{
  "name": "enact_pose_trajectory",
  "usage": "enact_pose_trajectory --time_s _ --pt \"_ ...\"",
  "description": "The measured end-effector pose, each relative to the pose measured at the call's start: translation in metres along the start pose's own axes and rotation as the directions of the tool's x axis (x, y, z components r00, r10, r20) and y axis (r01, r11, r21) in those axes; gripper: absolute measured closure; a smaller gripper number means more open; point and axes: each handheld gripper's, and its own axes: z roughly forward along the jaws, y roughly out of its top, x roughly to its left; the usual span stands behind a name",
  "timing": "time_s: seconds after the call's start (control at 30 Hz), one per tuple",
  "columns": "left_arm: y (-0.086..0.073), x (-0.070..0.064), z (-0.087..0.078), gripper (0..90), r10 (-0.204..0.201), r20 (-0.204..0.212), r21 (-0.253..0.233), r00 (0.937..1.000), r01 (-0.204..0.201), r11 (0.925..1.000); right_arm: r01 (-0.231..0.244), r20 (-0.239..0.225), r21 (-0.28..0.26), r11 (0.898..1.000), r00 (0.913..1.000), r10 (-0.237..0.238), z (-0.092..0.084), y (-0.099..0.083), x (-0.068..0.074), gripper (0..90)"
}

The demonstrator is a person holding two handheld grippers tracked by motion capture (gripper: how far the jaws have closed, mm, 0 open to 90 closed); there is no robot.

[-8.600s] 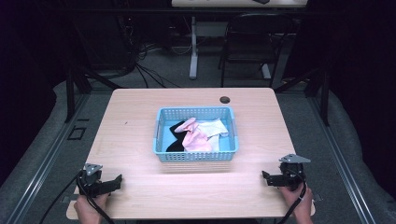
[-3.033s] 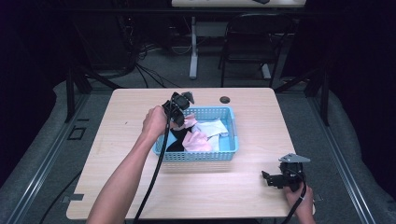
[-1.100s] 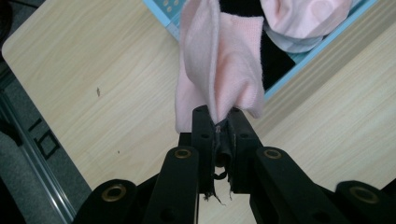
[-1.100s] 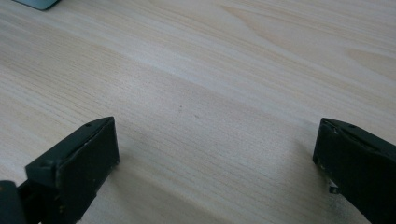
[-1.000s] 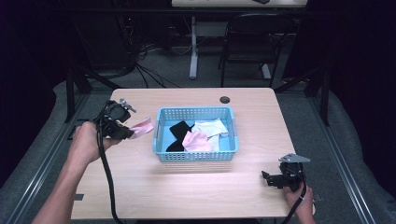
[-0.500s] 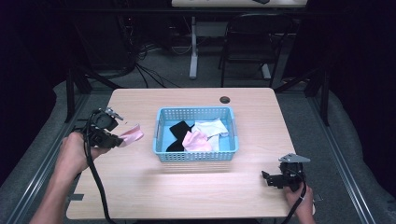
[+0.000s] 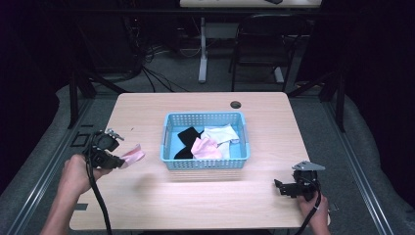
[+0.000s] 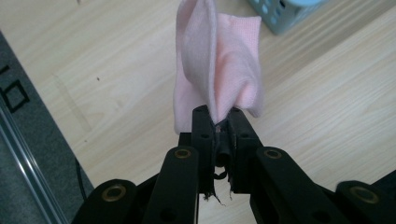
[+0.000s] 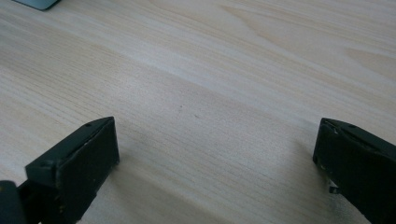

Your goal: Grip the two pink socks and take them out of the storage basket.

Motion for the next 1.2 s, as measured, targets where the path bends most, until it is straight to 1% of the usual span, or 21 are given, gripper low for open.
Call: enact_pose_trajectory --time_s 0.03,0.07,0.1,0.13,0.2,0.23,0.3,0.4,0.47,0.5,0.57,0.63,0.67,0.77,0.8,0.83,0.87,0.9,1.03,1.1,1.2 --pt "0.0 0.0 0.0 83.8 0.0 0.0 0.0 1.0 0.0 1.0 0.0 0.0 0.0 1.0 1.0 0.0 0.0 0.0 0.0 0.0" --pt "-0.003 0.0 0.012 83.7 0.001 0.0 0.027 1.0 -0.001 0.9996 0.0 0.0 0.0 1.0 1.0 0.0 0.0 0.0 0.0 0.0" --pt "-0.005 0.001 0.018 83.8 -0.008 0.002 0.032 1.0 0.008 0.9995 0.0 0.0 0.0 1.0 1.0 0.0 0.0 0.0 0.0 0.0" --pt "-0.006 0.003 0.022 83.7 -0.005 0.005 0.042 1.0 0.005 0.9991 0.0 0.0 0.0 1.0 1.0 0.0 0.0 0.0 0.0 0.0" --pt "-0.008 0.006 0.032 83.7 -0.022 0.011 0.052 0.9997 0.021 0.9984 0.0 0.0 0.0 1.0 1.0 0.0 0.0 0.0 0.0 0.0" --pt "-0.008 0.006 0.032 83.6 -0.022 0.011 0.052 0.9997 0.021 0.9984 0.0 0.0 0.0 1.0 1.0 0.0 0.0 0.0 0.0 0.0" --pt "-0.01 0.011 0.043 83.2 -0.043 0.015 0.061 0.999 0.042 0.9973 0.0 0.0 0.001 1.0 1.0 0.0 0.0 0.0 0.0 0.0" --pt "-0.011 0.016 0.051 82.5 -0.053 0.017 0.066 0.9985 0.052 0.9965 0.0 0.0 0.001 1.0 1.0 0.0 0.0 0.0 0.0 0.0" --pt "-0.011 0.018 0.055 80.9 -0.059 0.006 0.076 0.9982 0.058 0.9954 0.0 0.0 0.0 1.0 1.0 0.0 0.0 0.0 0.0 0.0" --pt "-0.01 0.02 0.057 77.1 -0.064 -0.005 0.073 0.998 0.064 0.9953 0.0 0.0 0.0 1.0 1.0 0.0 0.0 0.0 0.0 0.0" --pt "-0.01 0.022 0.057 68.6 -0.071 -0.007 0.07 0.9975 0.071 0.995 0.0 0.0 0.001 1.0 1.0 0.0 0.0 0.0 0.0 0.0" --pt "-0.009 0.022 0.057 50.9 -0.076 -0.015 0.065 0.997 0.077 0.9949 -0.001 0.003 0.0 1.0 1.0 0.001 0.0 0.0 0.0 0.0" --pt "-0.007 0.021 0.054 43.6 -0.082 -0.029 0.073 0.9962 0.084 0.9938 0.0 0.0 0.001 1.0 1.0 0.0 0.0 0.0 0.0 0.0" --pt "-0.004 0.02 0.051 31.1 -0.09 -0.032 0.063 0.9954 0.092 0.9937 -0.001 -0.001 0.0 1.0 1.0 0.001 0.0 0.0 0.0 0.0" --pt "-0.001 0.019 0.045 28.1 -0.088 -0.028 0.046 0.9957 0.089 0.9949 0.0 0.0 0.001 1.0 1.0 0.0 0.0 0.0 0.0 0.0" --pt "-0.001 0.019 0.045 25.8 -0.088 -0.028 0.046 0.9957 0.089 0.9949 0.0 0.0 0.001 1.0 1.0 0.0 0.0 0.0 0.0 0.0" --pt "0.001 0.018 0.042 25.8 -0.09 -0.021 0.038 0.9957 0.09 0.9952 -0.001 0.0 0.003 1.0 1.0 0.001 0.0 0.0 0.0 0.0" --pt "0.005 0.015 0.039 19.9 -0.088 -0.014 0.029 0.996 0.089 0.9956 0.0 0.0 0.001 1.0 1.0 0.0 0.0 0.0 0.0 0.0" --pt "0.011 0.01 0.033 13.4 -0.08 -0.009 0.008 0.9967 0.08 0.9967 0.0 0.001 0.0 1.0 1.0 0.0 0.0 0.0 0.0 0.0" --pt "0.018 0.002 0.029 8.7 -0.071 0.003 -0.011 0.9975 0.071 0.9974 -0.001 0.001 0.003 1.0 1.0 0.001 0.0 0.0 0.0 0.0" --pt "0.027 -0.004 0.026 3.1 -0.048 0.014 -0.014 0.9988 0.048 0.9987 -0.003 0.003 0.002 1.0 1.0 0.003 0.0 0.0 0.0 0.0"
